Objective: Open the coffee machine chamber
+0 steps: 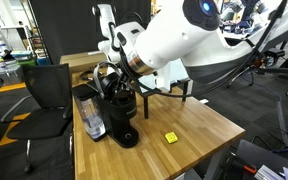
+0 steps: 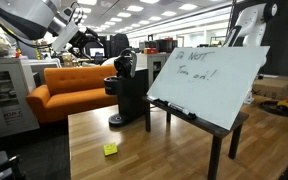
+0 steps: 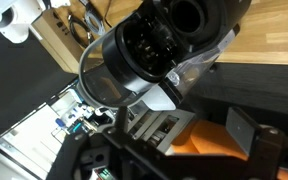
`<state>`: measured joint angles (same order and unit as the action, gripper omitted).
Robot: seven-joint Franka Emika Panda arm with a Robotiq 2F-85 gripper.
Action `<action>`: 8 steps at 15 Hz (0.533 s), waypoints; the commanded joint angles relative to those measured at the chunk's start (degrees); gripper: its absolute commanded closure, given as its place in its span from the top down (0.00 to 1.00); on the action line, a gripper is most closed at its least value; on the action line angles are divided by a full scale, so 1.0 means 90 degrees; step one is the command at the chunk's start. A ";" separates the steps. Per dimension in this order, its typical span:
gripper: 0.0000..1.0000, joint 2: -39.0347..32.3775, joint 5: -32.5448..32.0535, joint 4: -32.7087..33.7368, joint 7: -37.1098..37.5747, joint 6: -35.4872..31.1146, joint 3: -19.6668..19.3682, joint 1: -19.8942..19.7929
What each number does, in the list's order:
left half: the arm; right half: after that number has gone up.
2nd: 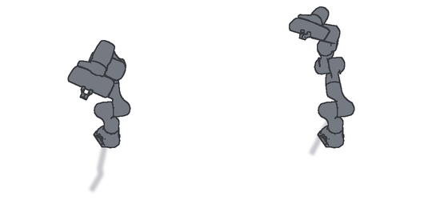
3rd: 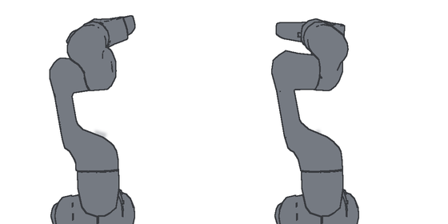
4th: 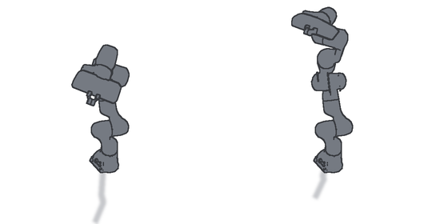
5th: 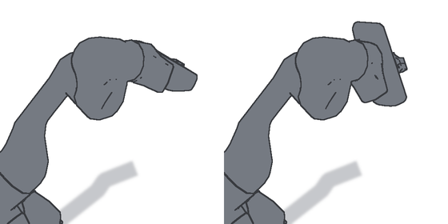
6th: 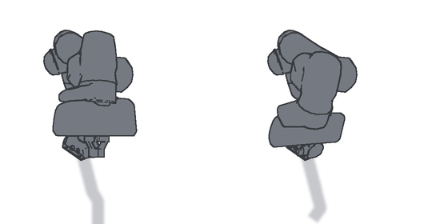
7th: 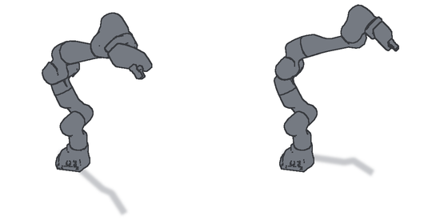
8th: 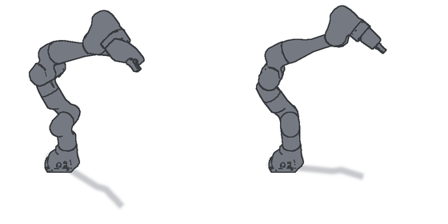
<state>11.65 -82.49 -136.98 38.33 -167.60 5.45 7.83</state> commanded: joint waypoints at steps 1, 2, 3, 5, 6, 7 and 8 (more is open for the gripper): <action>1.00 0.0358 0.1360 -0.0242 -0.0056 0.1133 0.0218 0.0248; 1.00 0.0408 0.1809 -0.0208 -0.0106 0.1496 0.0267 0.0334; 1.00 0.0422 0.2289 -0.0145 -0.0194 0.1880 0.0301 0.0423; 1.00 0.0448 0.3077 0.0044 -0.0214 0.2645 0.0352 0.0548; 1.00 0.0466 0.3449 0.0155 -0.0202 0.2981 0.0582 0.0362; 1.00 0.0457 0.3762 0.0300 -0.0174 0.3350 0.0631 0.0339; 1.00 0.0452 0.4077 0.0429 -0.0177 0.3719 0.0675 0.0312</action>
<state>15.76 -52.40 -135.86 37.10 -141.92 9.30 12.02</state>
